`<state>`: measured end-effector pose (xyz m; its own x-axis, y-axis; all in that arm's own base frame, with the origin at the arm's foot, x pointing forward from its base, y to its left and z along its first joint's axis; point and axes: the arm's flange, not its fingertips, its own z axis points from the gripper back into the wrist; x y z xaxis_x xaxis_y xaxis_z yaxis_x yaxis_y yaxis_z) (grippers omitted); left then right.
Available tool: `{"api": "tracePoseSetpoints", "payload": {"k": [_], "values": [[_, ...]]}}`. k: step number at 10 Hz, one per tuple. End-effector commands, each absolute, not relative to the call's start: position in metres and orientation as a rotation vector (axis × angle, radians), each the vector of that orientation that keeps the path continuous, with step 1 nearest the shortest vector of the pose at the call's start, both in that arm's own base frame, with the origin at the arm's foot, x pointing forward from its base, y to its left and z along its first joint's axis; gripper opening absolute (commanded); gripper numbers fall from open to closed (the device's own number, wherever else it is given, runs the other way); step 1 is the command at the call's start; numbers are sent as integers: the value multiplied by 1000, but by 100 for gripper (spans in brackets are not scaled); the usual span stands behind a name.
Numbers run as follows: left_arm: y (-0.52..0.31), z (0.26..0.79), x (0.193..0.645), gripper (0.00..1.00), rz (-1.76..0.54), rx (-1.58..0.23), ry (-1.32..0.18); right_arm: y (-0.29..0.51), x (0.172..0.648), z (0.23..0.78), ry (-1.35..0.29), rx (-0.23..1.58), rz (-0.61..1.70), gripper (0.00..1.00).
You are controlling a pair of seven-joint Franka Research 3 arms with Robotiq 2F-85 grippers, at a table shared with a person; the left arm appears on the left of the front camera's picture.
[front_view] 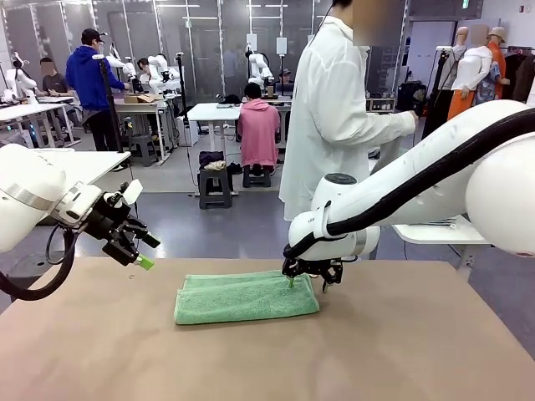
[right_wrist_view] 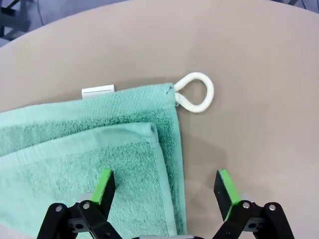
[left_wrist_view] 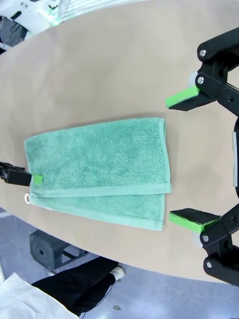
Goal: Fold the towels and place them in the basket.
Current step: When a person lays out a Towel with hook on the table, fold it in half twice.
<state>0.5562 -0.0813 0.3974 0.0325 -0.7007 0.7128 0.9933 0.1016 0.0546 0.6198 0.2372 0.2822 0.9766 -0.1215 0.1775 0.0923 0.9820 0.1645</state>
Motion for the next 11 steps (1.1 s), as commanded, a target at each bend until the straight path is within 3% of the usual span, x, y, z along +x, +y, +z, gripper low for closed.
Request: {"api": "tracePoseSetpoints", "payload": {"k": [1,3,6,9,10,11], "values": [[-81,398,556,99,-1407,-538,-684,250,624,278,-206,120,-156,100],[-81,398,556,99,-1407,-538,-684,252,622,277,-166,100,-170,100],[-81,398,556,99,-1407,-538,-684,256,620,276,-126,51,-162,69],[-81,398,556,99,-1407,-538,-684,263,618,274,-94,-39,-194,45],[-81,398,556,99,-1407,-538,-684,266,617,274,-91,-36,-186,32],[-81,398,556,99,-1407,-538,-684,268,618,274,-91,-38,-180,26]]}}
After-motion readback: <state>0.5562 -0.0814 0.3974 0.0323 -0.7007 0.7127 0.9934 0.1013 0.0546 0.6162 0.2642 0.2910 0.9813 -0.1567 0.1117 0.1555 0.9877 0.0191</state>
